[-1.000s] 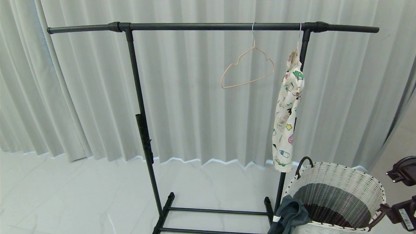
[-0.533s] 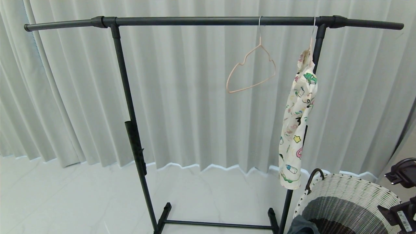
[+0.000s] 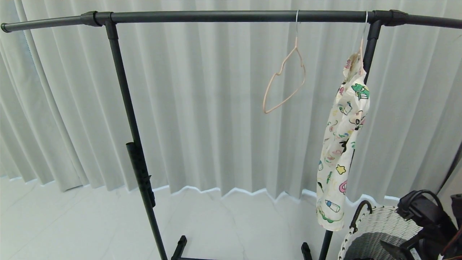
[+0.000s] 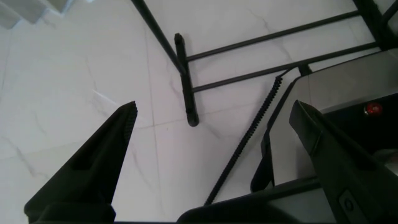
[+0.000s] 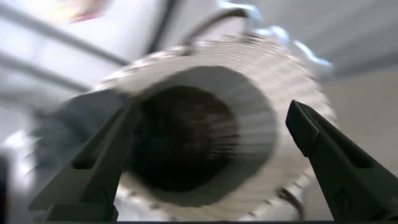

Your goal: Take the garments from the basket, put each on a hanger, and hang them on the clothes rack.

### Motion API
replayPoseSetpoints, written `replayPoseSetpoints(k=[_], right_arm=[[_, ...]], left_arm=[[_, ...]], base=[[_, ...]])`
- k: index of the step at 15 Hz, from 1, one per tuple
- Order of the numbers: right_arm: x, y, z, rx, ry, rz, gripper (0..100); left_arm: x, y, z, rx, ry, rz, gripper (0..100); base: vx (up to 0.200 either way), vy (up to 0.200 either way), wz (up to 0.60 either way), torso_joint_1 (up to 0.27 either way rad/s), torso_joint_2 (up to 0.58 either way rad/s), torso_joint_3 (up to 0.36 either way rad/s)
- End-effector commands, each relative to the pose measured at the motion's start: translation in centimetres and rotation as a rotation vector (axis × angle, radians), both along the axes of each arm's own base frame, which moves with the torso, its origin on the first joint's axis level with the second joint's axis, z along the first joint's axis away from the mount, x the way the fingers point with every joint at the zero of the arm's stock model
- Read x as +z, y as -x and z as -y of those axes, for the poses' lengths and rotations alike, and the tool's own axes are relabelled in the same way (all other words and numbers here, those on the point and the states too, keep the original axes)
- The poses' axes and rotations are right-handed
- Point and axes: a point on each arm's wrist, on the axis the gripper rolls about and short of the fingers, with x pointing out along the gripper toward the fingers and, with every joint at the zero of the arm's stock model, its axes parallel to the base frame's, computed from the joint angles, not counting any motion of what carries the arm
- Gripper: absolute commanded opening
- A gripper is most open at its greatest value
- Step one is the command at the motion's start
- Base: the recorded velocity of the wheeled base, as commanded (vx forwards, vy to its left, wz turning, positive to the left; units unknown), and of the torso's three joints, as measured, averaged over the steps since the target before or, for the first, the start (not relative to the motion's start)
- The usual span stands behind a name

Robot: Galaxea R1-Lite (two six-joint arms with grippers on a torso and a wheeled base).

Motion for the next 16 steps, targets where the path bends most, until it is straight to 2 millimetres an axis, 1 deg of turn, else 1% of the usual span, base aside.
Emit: replayPoseSetpoints(k=[1,3,5,6,9,10,13,16], right_arm=[[-2.0,-0.5,-1.6,0.093,0.020,-0.121,100],[-3.6,-0.9,-2.7,0.144,0.046,-0.203,100],[-5.2,-1.2,-3.4,0.173,0.075,-0.281,100],[-6.0,-1.2,-3.6,0.181,0.093,-0.319,100],[-7.5,-1.9,-4.0,0.182,0.118,-0.361,100],[-7.9,-2.1,-4.1,0.172,0.130,-0.359,100],[-8.2,-2.1,-4.1,0.166,0.147,-0.364,100],[-8.0,-1.7,-5.1,0.223,0.138,-0.353,100]], left_arm=[[0.1,0.2,0.0,-0.008,0.022,0.023,100],[0.2,0.3,0.0,-0.013,0.034,0.030,100],[0.2,0.3,-0.1,-0.012,0.034,0.033,100],[0.2,0.3,-0.1,-0.012,0.034,0.035,100],[0.2,0.3,0.0,-0.015,0.033,0.033,100],[0.2,0.3,0.0,-0.015,0.032,0.029,100],[0.1,0.3,0.0,-0.015,0.031,0.026,100],[0.1,0.3,0.0,-0.016,0.032,0.027,100]], base=[[0.000,0.000,0.00,0.000,0.00,0.000],[0.000,0.000,0.00,0.000,0.00,0.000],[0.000,0.000,0.00,0.000,0.00,0.000],[0.000,0.000,0.00,0.000,0.00,0.000],[0.000,0.000,0.00,0.000,0.00,0.000],[0.000,0.000,0.00,0.000,0.00,0.000],[0.000,0.000,0.00,0.000,0.00,0.000],[0.000,0.000,0.00,0.000,0.00,0.000]])
